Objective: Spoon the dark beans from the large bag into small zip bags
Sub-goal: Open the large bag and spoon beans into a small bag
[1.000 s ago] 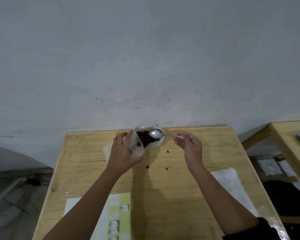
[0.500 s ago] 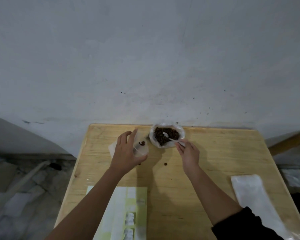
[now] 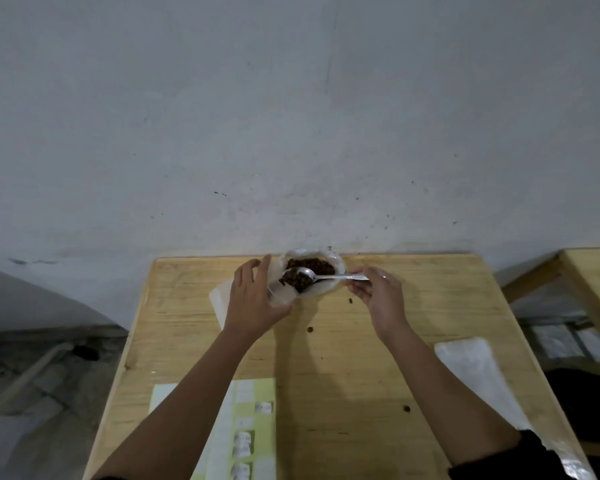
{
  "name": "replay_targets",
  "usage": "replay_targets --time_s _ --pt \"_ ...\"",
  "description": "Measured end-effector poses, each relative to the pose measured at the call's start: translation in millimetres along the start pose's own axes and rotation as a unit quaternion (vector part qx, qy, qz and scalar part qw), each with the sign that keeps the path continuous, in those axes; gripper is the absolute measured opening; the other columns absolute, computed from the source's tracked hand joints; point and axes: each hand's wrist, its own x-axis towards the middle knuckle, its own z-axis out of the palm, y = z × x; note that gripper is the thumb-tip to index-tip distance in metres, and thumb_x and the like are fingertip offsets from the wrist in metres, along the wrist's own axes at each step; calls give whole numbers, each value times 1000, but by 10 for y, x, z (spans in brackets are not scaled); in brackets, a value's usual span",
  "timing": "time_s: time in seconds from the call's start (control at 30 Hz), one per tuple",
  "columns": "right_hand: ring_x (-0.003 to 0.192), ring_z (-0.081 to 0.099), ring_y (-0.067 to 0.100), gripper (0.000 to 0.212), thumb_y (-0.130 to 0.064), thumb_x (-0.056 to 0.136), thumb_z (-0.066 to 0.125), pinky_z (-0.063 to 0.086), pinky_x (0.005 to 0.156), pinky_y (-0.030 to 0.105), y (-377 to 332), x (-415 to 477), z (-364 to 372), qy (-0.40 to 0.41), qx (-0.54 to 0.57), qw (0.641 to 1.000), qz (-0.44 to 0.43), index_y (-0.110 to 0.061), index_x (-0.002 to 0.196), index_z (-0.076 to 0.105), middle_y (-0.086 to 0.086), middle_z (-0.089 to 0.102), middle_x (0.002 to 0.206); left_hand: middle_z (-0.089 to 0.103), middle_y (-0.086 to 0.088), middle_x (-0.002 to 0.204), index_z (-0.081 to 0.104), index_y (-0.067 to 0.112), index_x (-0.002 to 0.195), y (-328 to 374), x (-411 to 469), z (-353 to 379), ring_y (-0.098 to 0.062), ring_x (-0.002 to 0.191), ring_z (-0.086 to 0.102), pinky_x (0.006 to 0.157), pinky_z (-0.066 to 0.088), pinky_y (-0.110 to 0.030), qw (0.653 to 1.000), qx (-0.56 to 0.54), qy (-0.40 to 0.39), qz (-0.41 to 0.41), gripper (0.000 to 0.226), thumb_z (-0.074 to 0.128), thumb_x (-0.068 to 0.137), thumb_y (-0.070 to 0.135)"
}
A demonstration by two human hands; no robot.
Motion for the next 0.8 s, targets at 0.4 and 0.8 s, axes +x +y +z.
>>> replay_targets --time_s 0.4,0.8 --pt "79 69 20 25 -10 98 44 56 69 21 88 53 -26 -14 -67 994 -87 3 97 65 11 69 86 39 -12 133 34 11 142 -105 -39 -88 -27 123 33 103 32 -37 1000 -16 3 -13 98 67 61 55" --pt "104 64 23 31 -25 94 53 50 97 42 655 113 95 -21 -238 969 -66 -7 117 64 12 70 105 37 -10 134 31 13 142 -373 -213 -269 -22 124 29 103 33 -35 999 -32 20 -38 94 67 64 50"
